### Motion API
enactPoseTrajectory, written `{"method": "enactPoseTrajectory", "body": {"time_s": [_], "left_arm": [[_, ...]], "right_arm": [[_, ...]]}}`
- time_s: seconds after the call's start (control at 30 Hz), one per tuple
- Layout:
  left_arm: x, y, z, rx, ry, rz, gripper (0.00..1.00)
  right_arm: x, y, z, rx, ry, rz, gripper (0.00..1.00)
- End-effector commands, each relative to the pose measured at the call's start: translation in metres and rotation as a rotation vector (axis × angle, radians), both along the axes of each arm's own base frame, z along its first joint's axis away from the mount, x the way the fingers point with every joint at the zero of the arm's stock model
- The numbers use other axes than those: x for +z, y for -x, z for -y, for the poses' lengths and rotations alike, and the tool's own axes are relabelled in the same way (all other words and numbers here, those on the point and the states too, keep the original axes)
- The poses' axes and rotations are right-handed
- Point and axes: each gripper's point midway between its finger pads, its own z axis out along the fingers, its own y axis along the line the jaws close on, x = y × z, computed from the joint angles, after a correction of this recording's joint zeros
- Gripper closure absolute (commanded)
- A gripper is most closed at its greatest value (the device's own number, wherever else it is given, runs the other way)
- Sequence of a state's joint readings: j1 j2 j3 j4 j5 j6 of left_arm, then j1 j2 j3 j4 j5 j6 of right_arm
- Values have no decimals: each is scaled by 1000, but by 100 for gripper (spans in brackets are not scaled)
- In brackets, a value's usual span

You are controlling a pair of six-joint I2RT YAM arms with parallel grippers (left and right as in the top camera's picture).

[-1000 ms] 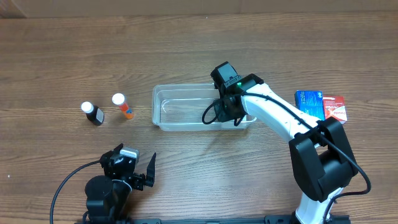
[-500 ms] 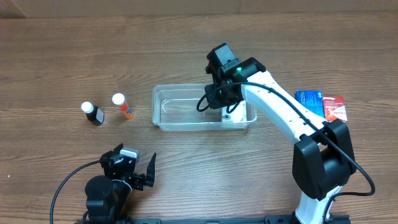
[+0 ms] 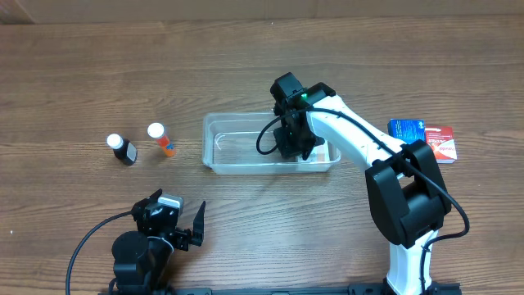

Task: Pack container
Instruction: 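Lower the Hansaplast box into the container's right end and release, then move the right gripper back and grasp the blue lozenge box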

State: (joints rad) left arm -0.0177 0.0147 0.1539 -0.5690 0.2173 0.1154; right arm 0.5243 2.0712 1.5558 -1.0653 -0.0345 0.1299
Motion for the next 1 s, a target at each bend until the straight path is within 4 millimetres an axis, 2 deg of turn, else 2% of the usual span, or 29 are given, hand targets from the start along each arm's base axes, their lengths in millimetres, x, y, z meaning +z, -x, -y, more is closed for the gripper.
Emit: {"method": "enactPoseTrajectory", "body": {"time_s": [0.0, 0.1, 0.2, 0.23, 0.27, 0.33, 0.43, 0.47, 0.53, 0.6, 0.67, 0.7, 0.8, 0.87, 0.93, 0.97], "left_arm": [[1, 1, 0, -11, -12, 8, 0], [1, 1, 0, -11, -12, 8, 0], [1, 1, 0, -11, -12, 8, 0], [1, 1, 0, -11, -12, 8, 0], [1, 1, 0, -11, -12, 8, 0], [1, 1, 0, -11, -12, 8, 0], [1, 1, 0, -11, -12, 8, 0], [1, 1, 0, -11, -12, 8, 0], [1, 1, 0, -11, -12, 8, 0], [1, 1, 0, -11, -12, 8, 0], [1, 1, 0, -11, -12, 8, 0], [1, 1, 0, -11, -12, 8, 0], [1, 1, 0, -11, -12, 8, 0], [1, 1, 0, -11, -12, 8, 0], [1, 1, 0, -11, -12, 8, 0], [1, 1, 0, -11, -12, 8, 0]], "right_arm": [[-6, -1, 13, 9, 66, 6, 91], [-5, -2, 9, 33, 62, 15, 88], [5, -3, 1, 40, 37, 15, 74], [16, -5, -9, 41, -9, 18, 58], [29, -9, -17, 39, -51, 34, 55], [58, -17, -28, 34, -121, 83, 52], [94, -27, -34, -30, -175, 158, 51], [107, -28, -34, -48, -192, 181, 53], [127, -35, -22, -140, -192, 230, 54], [146, -42, 0, -242, -180, 281, 57], [158, -47, 26, -330, -169, 300, 56], [161, -50, 42, -368, -164, 303, 46], [160, -64, 104, -511, -128, 295, 16], [154, -72, 154, -592, -98, 295, 6], [146, -72, 198, -659, -75, 277, 4], [141, -70, 210, -672, -75, 262, 3]]}}
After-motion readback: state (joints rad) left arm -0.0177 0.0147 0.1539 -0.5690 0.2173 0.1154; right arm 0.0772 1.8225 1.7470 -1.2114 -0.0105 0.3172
